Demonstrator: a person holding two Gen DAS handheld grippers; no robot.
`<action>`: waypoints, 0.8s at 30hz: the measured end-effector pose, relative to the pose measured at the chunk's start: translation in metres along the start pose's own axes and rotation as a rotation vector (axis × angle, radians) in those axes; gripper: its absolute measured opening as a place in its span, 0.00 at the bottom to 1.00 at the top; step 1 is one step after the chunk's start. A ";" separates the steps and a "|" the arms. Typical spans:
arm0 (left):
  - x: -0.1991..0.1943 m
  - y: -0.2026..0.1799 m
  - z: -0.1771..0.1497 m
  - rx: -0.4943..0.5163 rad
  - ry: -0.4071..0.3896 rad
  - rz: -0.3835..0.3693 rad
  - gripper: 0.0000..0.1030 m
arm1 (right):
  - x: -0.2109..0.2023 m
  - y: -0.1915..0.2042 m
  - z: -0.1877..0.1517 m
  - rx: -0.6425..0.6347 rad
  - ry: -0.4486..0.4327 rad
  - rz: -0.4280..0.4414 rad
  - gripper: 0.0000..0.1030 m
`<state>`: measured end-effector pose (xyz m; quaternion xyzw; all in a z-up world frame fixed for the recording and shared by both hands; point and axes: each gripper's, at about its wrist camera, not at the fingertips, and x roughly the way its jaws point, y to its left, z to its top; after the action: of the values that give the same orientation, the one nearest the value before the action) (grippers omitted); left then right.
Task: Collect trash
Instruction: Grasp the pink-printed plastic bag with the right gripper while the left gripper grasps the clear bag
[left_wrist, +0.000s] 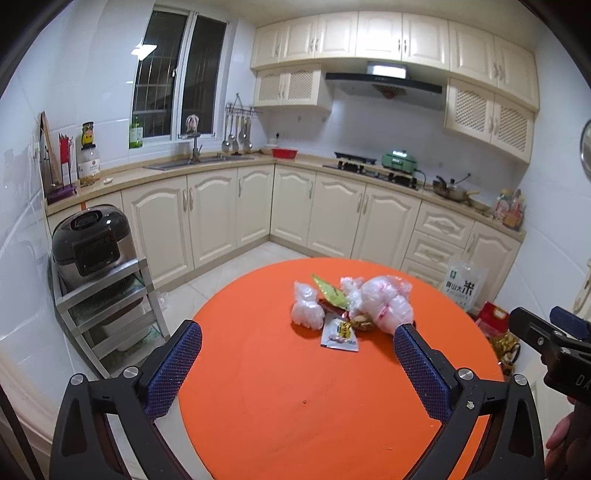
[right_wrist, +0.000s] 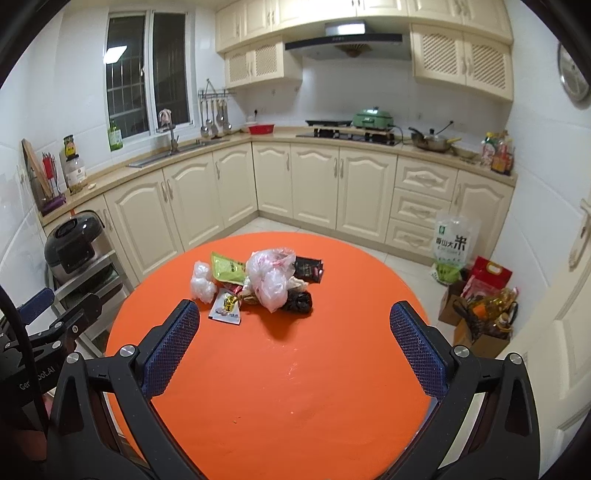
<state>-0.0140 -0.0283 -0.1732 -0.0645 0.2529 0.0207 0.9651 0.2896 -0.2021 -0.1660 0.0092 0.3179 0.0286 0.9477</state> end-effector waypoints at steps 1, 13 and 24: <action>0.009 -0.001 0.007 0.001 0.011 0.003 0.99 | 0.005 0.000 0.000 0.000 0.008 0.002 1.00; 0.151 -0.023 0.093 0.001 0.136 0.018 0.99 | 0.108 -0.009 0.007 0.004 0.155 0.046 1.00; 0.304 -0.044 0.159 -0.003 0.271 0.027 0.99 | 0.207 0.001 0.018 -0.010 0.260 0.098 1.00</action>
<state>0.3308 -0.0483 -0.1798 -0.0647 0.3818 0.0254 0.9216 0.4651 -0.1891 -0.2756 0.0164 0.4368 0.0776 0.8960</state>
